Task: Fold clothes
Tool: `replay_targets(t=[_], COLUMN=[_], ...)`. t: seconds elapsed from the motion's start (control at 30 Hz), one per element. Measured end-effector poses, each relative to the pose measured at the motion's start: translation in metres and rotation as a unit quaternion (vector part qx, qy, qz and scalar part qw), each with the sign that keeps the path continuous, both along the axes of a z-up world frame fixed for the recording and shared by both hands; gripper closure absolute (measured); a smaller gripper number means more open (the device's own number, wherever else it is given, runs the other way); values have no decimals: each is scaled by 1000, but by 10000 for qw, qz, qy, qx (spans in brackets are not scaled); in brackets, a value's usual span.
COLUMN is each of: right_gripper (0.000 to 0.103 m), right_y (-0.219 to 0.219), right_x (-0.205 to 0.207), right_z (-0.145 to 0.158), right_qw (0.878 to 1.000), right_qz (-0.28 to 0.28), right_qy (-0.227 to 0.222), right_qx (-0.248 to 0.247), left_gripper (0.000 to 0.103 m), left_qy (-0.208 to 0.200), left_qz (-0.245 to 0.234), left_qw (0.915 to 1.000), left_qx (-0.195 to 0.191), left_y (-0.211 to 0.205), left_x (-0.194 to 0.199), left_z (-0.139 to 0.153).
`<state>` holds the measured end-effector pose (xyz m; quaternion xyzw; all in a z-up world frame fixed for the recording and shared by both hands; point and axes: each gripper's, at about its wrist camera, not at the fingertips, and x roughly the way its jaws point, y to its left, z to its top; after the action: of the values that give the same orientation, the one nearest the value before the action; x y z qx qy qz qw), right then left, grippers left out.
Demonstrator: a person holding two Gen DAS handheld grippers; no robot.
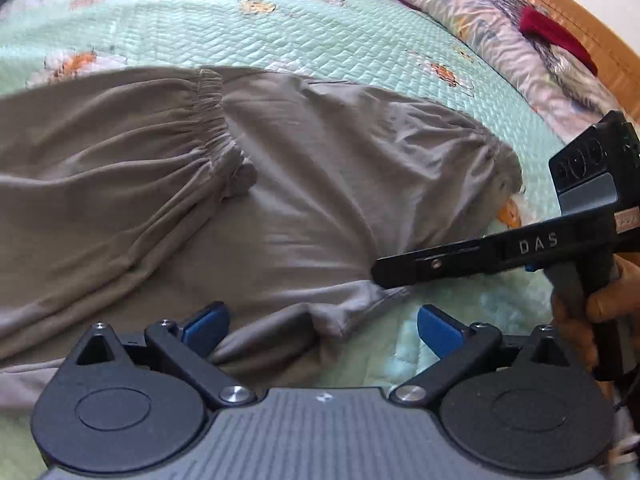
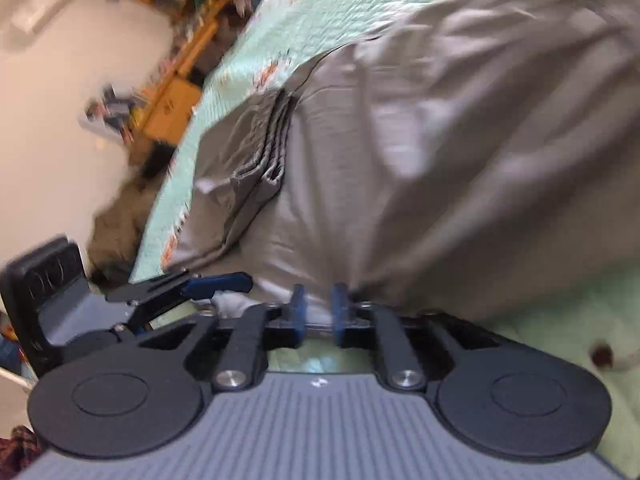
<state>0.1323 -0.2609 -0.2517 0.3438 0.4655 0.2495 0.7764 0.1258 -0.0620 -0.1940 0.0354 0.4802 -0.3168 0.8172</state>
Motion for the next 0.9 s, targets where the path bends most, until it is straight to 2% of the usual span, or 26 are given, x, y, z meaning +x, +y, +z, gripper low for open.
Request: replay_targets(t=[0.1, 0.17, 0.23, 0.27, 0.37, 0.43, 0.5, 0.6, 0.67, 0.73, 0.8, 0.87, 0.9], right_gripper=[88, 82, 71, 69, 62, 52, 50, 48, 48, 48, 45, 42, 37], right_y=[-16, -28, -42, -46, -65, -77, -80, -83, -93, -104, -114, -114, -113], right_x=[-18, -33, -48, -54, -70, -77, -76, -74, -75, -75, -74, -65, -62], right_z=[1, 6, 10, 11, 18, 19, 18, 6, -5, -14, -21, -22, -22], right_qw=[9989, 9961, 9911, 9879, 9744, 9594, 9478, 9421, 9375, 9316, 9294, 9265, 9246], right_qz=[-398, -805, -1240, -1462, -2142, -2751, -3157, -3336, -3463, -3601, -3643, -3714, -3752], right_qy=[-64, -236, -398, -467, -682, -606, -456, -335, -236, -220, -320, -357, -388], right_qx=[223, 266, 287, 223, 89, 109, -22, 93, 261, 448, 505, 493, 527], left_gripper=[3, 3, 3, 3, 2, 2, 1, 1, 1, 1, 2, 3, 3], left_qy=[-138, -213, -359, -455, -583, -579, -451, -75, -324, -345, -333, -323, -326], left_qz=[-19, 141, 378, 505, 679, 712, 617, 564, 474, 344, 363, 479, 542], left_qw=[9997, 9993, 9977, 9962, 9938, 9939, 9954, 9959, 9948, 9946, 9952, 9964, 9968], left_qx=[190, 259, 431, 547, 664, 619, 574, 701, 847, 913, 850, 616, 486], left_y=[-5, -4, 1, 3, 0, -5, -11, -19, -24, -27, -25, -17, -12], left_x=[-4, -3, -5, -6, -2, 2, 6, 13, 4, 0, -1, 0, 1], left_z=[3, 9, 16, 21, 27, 30, 21, -3, -8, -5, 0, 8, 12])
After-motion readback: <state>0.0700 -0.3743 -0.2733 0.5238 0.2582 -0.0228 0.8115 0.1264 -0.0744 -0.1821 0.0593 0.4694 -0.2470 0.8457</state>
